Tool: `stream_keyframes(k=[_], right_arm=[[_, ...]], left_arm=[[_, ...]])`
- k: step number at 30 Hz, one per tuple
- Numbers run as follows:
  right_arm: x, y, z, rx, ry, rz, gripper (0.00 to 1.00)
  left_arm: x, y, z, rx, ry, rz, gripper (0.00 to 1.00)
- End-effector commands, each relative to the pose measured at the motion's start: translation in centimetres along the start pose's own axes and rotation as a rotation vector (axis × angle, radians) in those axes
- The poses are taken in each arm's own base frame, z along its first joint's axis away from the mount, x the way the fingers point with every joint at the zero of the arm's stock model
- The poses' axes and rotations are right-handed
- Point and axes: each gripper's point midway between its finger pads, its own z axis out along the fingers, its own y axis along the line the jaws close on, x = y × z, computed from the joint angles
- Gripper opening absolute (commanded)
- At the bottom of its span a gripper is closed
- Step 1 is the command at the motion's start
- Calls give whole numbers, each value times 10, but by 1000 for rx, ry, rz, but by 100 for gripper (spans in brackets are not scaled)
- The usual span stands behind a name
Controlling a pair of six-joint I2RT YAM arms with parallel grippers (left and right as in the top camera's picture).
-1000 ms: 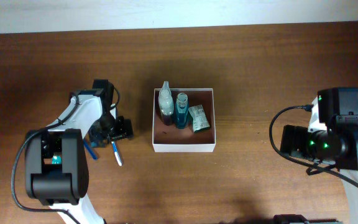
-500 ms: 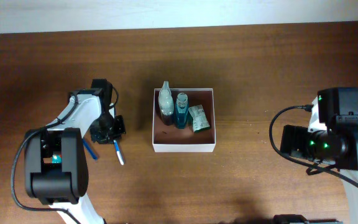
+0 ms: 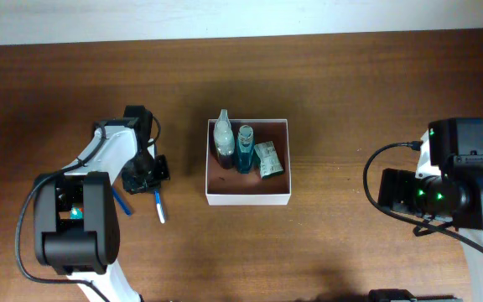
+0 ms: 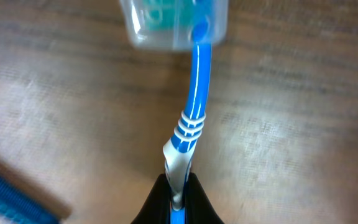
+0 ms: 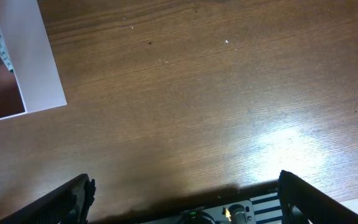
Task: Pack container
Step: 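Reach the left gripper down and grasp the blue toothbrush, then carry the toothbrush over the box and drop it inside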
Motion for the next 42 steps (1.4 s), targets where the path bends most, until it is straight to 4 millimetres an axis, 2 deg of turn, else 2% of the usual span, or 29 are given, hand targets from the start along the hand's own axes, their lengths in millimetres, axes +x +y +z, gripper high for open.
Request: stream_keyframes(k=[1,4,7,8,9,10,12,13,15,18,21,26,30,37,38,40,41,42], right_arm=[[0,-3,2,12,2,8,88],[-1,-3,2,12,0,8,88],[-2,-3,2,11,-4,8,88],[-2,-3,2,11,-5,8,88],[-2,-3,2,11,-6,8,88],[-3,-3,2,10,-7,8,88],[-4,-3,2,10,-10,8,89],[-4,-2,3,10,-10,8,89],[-4,-2,3,10,-7,8,89],[-4,-2,4,11,-4,8,90],[-4,-2,4,11,-3,8,90],[-4,-2,4,11,-3,8,90],[-4,-2,4,11,-3,8,90],[-4,-2,4,11,-3,8,90],[-4,-2,4,11,-2,8,90],[-4,-2,4,11,-1,8,90],[-4,-2,4,11,-1,8,90],[-3,-2,4,11,-1,8,90]], left_arm=[[-21,-2,-36,-13,-92,10,1],[-32,-17,-89,23,-223,39,0],[-34,-45,-150,70,-404,159,1],[-32,-61,-175,85,-489,256,1],[-29,-71,-187,90,-533,321,1],[-21,-89,-205,92,-605,452,1],[-5,-116,-222,77,-677,671,1],[13,-138,-227,59,-704,848,1],[35,-165,-223,38,-707,1061,1],[63,-195,-207,2,-681,1328,1],[78,-213,-185,-23,-633,1484,1],[74,-218,-142,-45,-507,1516,1],[70,-219,-117,-55,-432,1521,1],[67,-219,-94,-65,-365,1523,1],[67,-219,-94,-65,-363,1523,3],[67,-218,-93,-66,-358,1523,13],[67,-217,-93,-70,-354,1522,27],[67,-215,-92,-82,-350,1513,45]])
